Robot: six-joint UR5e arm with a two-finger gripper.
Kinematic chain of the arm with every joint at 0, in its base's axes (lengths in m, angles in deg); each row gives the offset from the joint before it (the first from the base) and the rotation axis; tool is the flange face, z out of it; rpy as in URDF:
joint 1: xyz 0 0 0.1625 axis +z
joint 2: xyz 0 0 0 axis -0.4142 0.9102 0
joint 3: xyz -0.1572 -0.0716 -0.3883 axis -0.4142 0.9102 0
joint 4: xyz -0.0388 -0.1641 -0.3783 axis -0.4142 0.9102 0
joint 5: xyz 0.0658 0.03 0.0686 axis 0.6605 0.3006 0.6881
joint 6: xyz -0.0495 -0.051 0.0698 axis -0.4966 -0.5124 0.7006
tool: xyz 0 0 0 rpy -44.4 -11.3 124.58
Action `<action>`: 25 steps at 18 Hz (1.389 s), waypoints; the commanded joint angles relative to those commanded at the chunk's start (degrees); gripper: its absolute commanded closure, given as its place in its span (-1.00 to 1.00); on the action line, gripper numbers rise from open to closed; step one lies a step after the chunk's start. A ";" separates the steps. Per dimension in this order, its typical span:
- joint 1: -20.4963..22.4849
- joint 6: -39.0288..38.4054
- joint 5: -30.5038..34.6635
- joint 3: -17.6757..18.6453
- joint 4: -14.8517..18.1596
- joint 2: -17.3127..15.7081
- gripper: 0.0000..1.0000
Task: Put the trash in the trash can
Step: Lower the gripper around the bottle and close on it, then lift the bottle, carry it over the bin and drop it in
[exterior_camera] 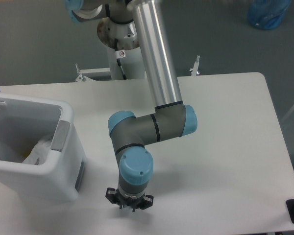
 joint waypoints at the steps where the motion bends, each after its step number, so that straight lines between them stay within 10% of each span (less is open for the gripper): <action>1: 0.09 0.09 -0.17 -0.17 0.00 -0.96 1.00; 17: 4.66 0.70 -14.58 -4.22 -0.61 -9.93 1.00; 25: 9.31 0.70 -35.57 -5.45 -1.40 -18.89 1.00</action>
